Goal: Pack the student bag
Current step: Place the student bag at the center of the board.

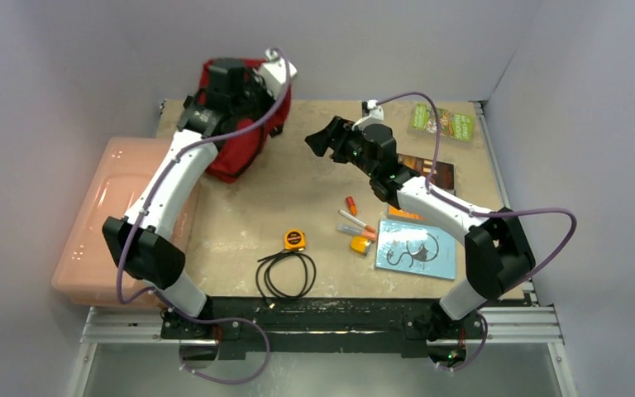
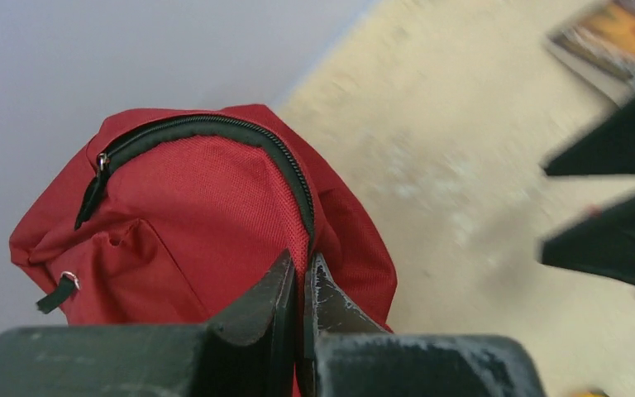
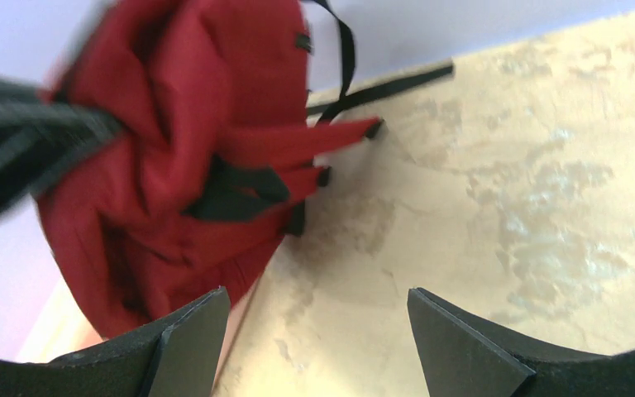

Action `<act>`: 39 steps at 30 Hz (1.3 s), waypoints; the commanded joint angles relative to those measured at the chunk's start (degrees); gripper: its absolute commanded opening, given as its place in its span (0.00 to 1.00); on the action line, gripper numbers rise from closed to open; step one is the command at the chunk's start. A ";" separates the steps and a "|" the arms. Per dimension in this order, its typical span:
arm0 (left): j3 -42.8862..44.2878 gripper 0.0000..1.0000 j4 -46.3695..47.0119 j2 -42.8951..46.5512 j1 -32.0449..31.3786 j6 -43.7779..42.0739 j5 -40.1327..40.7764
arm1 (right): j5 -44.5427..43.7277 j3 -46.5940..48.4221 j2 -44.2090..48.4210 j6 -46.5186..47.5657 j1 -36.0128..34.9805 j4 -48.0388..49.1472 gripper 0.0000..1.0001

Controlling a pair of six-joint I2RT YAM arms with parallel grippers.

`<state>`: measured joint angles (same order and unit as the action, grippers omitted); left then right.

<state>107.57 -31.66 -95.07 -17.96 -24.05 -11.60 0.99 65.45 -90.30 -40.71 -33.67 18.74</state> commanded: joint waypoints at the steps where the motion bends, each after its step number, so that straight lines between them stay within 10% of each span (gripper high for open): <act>1: -15.45 0.00 7.94 5.20 -8.11 0.30 -1.50 | 2.12 -4.03 2.83 -2.40 1.37 0.69 0.83; 16: -40.80 0.00 -2.59 16.43 -12.10 15.85 1.86 | 19.62 -0.06 -7.33 -9.19 7.08 -10.88 0.84; 21: -41.97 0.51 -7.35 18.79 -12.19 22.21 -8.02 | 20.11 0.05 -12.22 -8.25 5.03 -8.29 0.80; 26: -47.63 0.79 -2.10 26.55 -11.15 36.61 -7.45 | 22.58 -2.61 -14.13 -5.02 4.09 -4.37 0.56; 33: -39.77 0.57 -2.69 16.91 -9.31 49.28 -1.84 | 10.58 -4.88 -15.12 3.15 -2.67 -4.87 0.26; 36: -36.12 0.57 -2.93 10.73 -8.98 51.61 3.49 | 8.51 -7.12 -16.18 5.19 -3.28 -1.23 0.02; 39: -34.49 0.68 -0.06 7.25 -8.30 54.96 7.19 | 9.14 -8.97 -17.47 6.24 -3.31 2.79 0.00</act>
<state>69.73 -34.79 -84.66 -27.35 24.01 -11.18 12.49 58.63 -106.04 -38.37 -37.17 15.16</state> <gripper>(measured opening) 0.631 0.022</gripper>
